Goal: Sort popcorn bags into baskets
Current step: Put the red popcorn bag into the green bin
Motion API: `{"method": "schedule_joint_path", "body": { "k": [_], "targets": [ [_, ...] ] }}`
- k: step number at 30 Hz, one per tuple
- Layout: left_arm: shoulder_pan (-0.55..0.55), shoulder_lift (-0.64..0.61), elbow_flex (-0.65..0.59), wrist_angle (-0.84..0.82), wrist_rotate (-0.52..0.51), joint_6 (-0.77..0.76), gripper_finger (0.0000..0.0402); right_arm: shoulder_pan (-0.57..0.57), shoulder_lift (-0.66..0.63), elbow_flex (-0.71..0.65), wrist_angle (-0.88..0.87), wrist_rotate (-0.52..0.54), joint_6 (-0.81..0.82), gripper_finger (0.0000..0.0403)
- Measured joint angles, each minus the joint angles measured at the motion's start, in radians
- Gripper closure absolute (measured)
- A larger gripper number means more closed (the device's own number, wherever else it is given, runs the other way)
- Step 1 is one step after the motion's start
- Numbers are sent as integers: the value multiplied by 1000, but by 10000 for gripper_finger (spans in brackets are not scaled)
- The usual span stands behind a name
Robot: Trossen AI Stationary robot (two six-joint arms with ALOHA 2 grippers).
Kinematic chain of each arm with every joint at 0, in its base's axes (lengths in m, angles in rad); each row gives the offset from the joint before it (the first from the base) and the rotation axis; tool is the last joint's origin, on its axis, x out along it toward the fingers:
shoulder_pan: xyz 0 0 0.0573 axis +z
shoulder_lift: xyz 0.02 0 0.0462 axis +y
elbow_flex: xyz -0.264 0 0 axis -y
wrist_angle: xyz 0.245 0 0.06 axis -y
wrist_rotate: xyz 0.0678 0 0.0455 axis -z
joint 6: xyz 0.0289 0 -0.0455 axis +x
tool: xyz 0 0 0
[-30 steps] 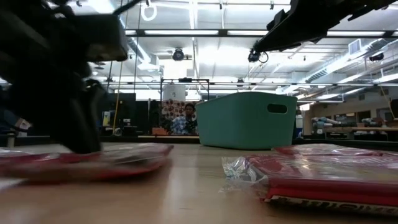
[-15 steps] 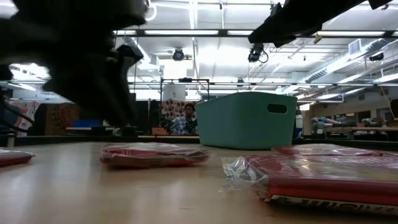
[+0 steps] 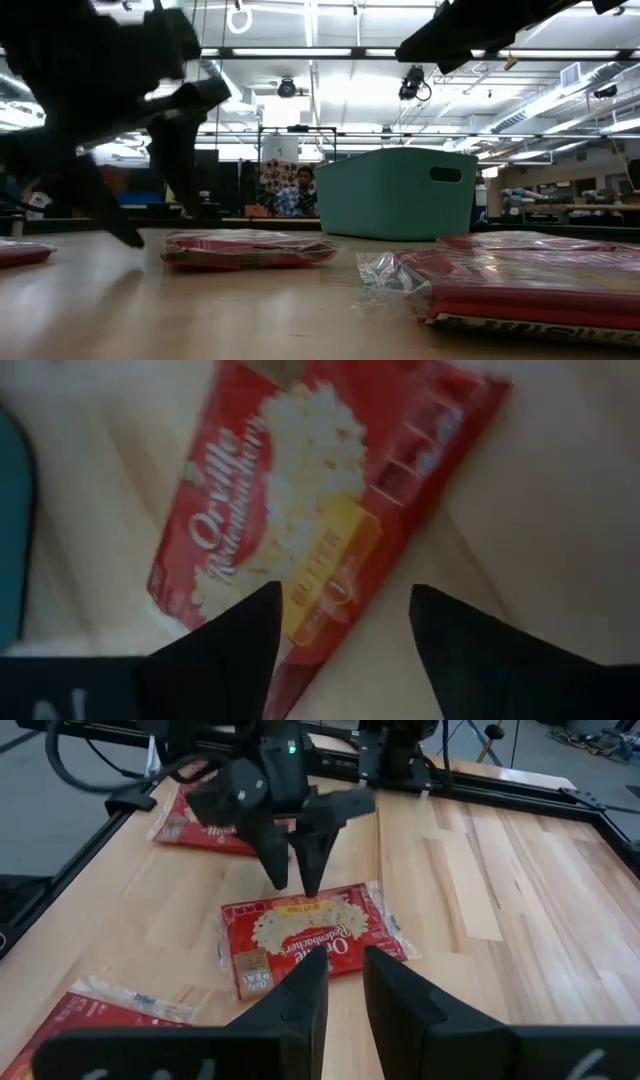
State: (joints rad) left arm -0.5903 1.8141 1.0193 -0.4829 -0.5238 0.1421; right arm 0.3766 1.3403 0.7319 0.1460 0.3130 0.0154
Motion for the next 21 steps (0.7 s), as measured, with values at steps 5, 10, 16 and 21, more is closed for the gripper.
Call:
{"method": "schedule_joint_path", "body": {
  "k": [5,10,16,21],
  "targets": [
    [-1,50,2,15,-84,79,174,0,0,0,3,0,4,330],
    [4,63,2,46,-103,90,191,0,0,0,3,0,16,330],
    [29,61,3,50,-35,79,232,0,0,0,22,-1,11,330],
    [44,62,2,67,-8,64,280,1,0,0,25,-33,19,330]
  ]
}}
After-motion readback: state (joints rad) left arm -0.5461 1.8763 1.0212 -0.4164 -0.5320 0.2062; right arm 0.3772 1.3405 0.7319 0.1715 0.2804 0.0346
